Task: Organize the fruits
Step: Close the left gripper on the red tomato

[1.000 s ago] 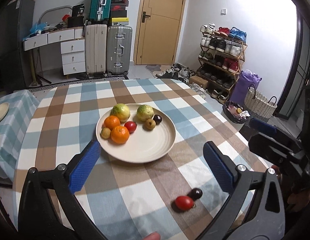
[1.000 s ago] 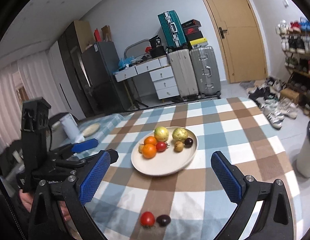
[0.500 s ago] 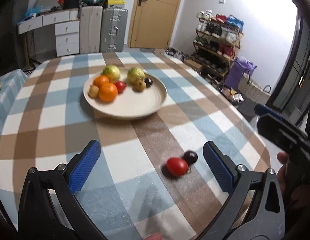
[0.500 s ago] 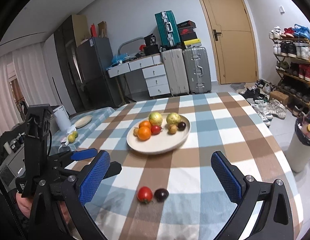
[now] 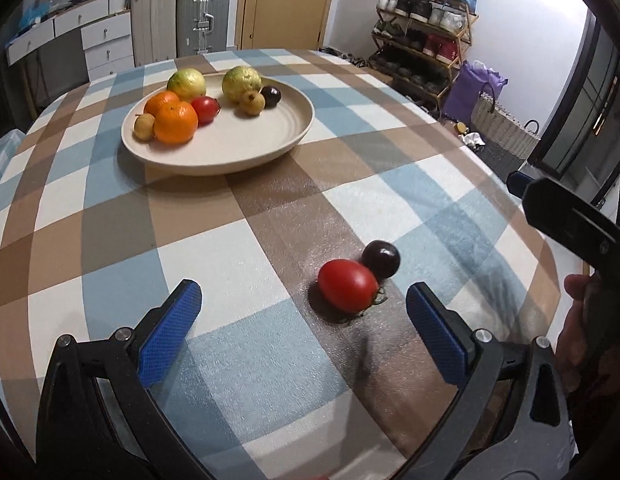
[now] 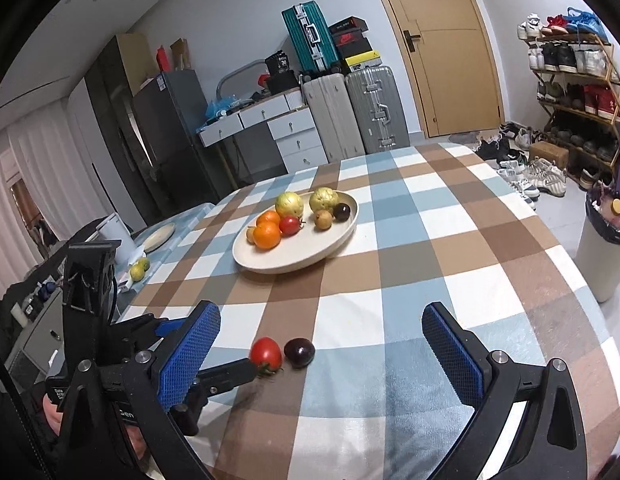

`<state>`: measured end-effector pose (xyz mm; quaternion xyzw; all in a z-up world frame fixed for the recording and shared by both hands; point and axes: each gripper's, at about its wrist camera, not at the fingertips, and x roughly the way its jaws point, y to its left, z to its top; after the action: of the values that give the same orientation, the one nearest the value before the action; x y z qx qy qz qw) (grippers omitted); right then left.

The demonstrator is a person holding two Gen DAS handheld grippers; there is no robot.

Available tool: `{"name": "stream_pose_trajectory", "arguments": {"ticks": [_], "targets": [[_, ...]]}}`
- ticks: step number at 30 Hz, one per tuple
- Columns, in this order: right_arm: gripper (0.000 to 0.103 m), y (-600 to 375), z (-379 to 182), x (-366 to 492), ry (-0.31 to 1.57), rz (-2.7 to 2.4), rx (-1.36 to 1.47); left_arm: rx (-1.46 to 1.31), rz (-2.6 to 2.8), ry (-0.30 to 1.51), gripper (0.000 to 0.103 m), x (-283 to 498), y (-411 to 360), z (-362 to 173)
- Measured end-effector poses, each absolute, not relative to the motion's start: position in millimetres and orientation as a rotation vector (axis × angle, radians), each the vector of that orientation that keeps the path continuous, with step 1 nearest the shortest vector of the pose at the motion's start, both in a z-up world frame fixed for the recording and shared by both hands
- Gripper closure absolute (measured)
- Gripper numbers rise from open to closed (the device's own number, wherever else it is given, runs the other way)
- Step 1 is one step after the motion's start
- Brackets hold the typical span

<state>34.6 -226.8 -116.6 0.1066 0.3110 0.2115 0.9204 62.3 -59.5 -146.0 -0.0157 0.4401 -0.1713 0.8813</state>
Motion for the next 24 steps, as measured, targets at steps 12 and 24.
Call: {"name": "stream_pose_trajectory", "arguments": {"ticks": [12, 24], "targets": [[0.0, -230.3, -138.1, 46.2, 0.701, 0.452, 0.258, -0.035, -0.453, 0.892, 0.029, 70.7, -61.0, -144.9], [0.0, -232.6, -142.0, 46.6, 0.71, 0.463, 0.27, -0.042, -0.537, 0.901, 0.067, 69.9, -66.3, -146.6]]}}
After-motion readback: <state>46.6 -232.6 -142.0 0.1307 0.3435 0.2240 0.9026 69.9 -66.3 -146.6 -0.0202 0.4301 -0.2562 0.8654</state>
